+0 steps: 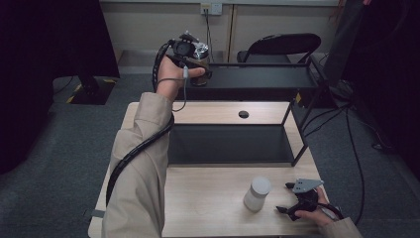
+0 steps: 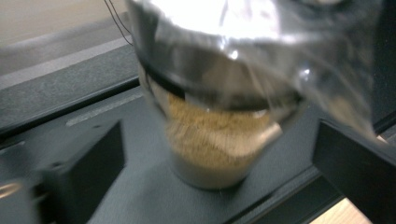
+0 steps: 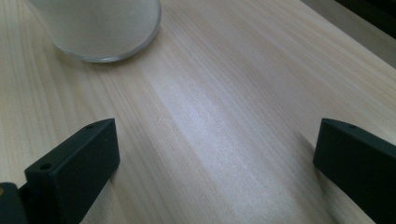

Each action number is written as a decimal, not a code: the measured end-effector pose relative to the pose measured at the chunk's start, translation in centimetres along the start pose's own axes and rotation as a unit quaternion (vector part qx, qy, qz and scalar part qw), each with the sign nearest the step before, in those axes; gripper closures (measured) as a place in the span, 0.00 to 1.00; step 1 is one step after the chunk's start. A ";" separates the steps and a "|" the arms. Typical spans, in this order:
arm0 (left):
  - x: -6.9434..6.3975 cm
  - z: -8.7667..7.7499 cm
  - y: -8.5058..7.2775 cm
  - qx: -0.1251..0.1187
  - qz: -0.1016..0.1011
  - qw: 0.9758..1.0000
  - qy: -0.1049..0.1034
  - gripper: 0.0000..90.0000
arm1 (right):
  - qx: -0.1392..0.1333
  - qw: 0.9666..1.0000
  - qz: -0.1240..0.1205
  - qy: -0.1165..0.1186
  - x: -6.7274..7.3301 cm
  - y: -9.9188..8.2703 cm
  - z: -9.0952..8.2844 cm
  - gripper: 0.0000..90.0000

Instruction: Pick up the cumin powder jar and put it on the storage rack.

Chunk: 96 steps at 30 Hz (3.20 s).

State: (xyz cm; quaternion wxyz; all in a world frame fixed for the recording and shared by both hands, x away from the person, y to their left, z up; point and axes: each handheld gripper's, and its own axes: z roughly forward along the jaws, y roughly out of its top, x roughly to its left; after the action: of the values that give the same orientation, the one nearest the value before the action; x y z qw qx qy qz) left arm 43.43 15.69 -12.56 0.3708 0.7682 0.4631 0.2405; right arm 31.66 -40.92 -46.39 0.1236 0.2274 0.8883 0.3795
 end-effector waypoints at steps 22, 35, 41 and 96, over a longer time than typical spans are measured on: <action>0.9 -3.6 -6.3 -0.049 0.021 0.998 -0.035 0.01 | 0.000 1.000 0.000 0.000 0.0 0.0 0.0 0.00; 0.9 -3.6 -11.7 -0.038 0.042 0.996 -0.063 0.02 | -0.001 1.000 0.000 -0.001 0.0 0.0 0.0 0.00; 1.3 -3.2 -14.3 -0.038 0.039 0.997 -0.060 0.01 | -0.001 1.000 0.000 -0.001 0.0 0.0 0.0 0.00; 2.1 -0.4 -30.8 -0.009 0.032 0.996 -0.080 0.02 | 0.000 1.000 0.000 -0.001 0.0 0.0 0.0 0.00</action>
State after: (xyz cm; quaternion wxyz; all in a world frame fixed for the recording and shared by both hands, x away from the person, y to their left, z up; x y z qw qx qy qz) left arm 27.67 26.85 -36.71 0.4059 0.7960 0.4050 0.1940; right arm 31.63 -40.90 -46.39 0.1244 0.2273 0.8883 0.3792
